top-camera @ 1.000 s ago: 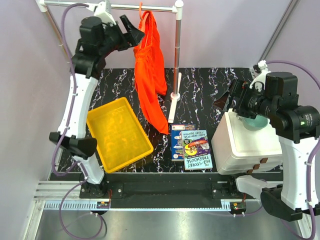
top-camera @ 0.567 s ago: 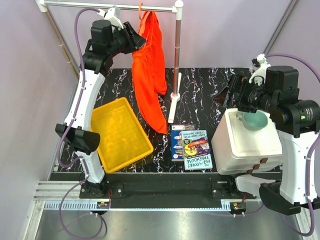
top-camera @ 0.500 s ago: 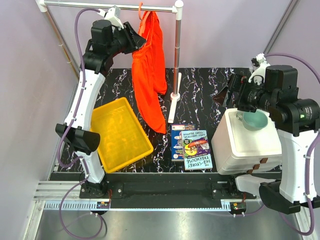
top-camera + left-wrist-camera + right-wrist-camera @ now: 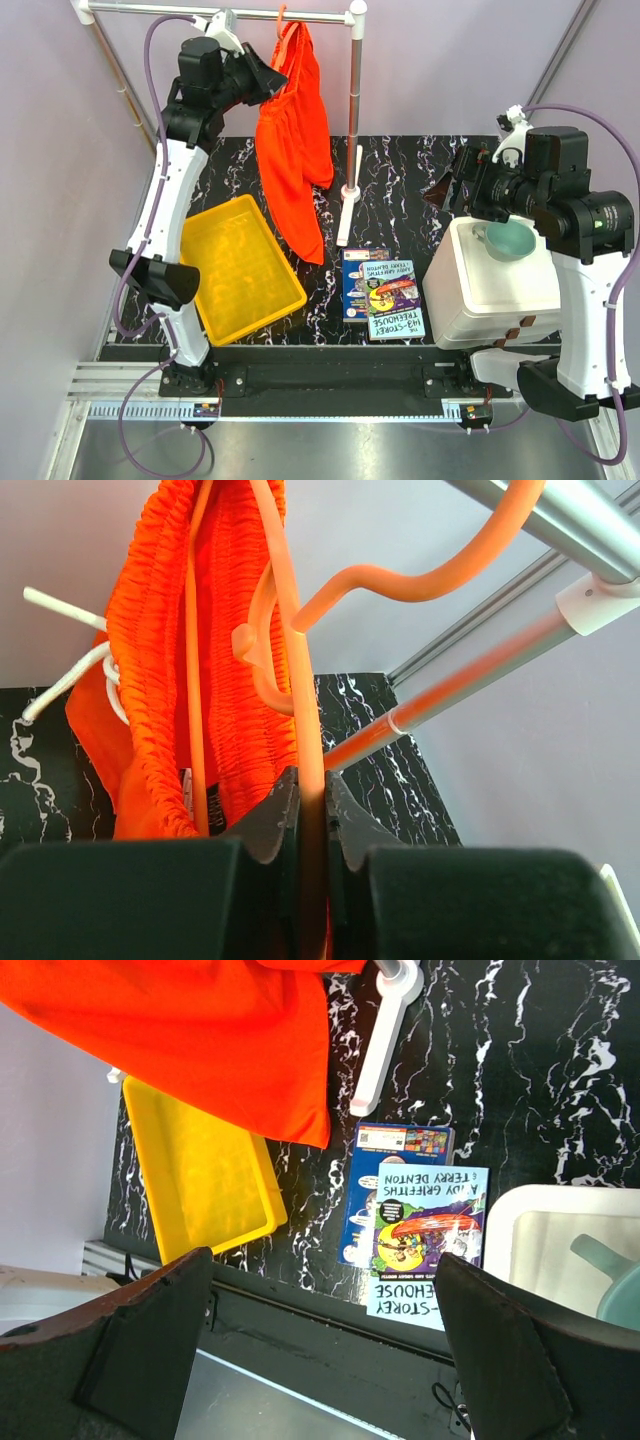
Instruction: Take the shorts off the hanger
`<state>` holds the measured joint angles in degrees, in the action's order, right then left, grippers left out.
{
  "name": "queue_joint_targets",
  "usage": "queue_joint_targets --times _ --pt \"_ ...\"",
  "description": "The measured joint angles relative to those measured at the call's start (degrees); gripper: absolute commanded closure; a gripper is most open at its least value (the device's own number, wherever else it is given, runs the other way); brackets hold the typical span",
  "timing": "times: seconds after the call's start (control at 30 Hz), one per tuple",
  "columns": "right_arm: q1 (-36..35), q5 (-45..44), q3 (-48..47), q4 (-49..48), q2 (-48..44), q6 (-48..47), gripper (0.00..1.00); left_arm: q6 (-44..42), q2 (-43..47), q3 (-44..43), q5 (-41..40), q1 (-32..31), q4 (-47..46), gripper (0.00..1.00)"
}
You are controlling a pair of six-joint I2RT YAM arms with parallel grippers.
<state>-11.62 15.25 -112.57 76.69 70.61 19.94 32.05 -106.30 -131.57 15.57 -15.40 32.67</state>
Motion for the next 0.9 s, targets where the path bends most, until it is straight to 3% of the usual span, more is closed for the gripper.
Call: queue_joint_targets --times 0.57,0.9 --pt "0.0 5.4 0.3 -0.1 0.9 0.9 0.00 9.0 3.3 -2.8 4.8 1.8 3.3 1.00" --pt "0.0 8.2 1.9 -0.5 2.4 1.4 0.00 11.2 13.8 7.1 9.6 4.1 3.2 1.00"
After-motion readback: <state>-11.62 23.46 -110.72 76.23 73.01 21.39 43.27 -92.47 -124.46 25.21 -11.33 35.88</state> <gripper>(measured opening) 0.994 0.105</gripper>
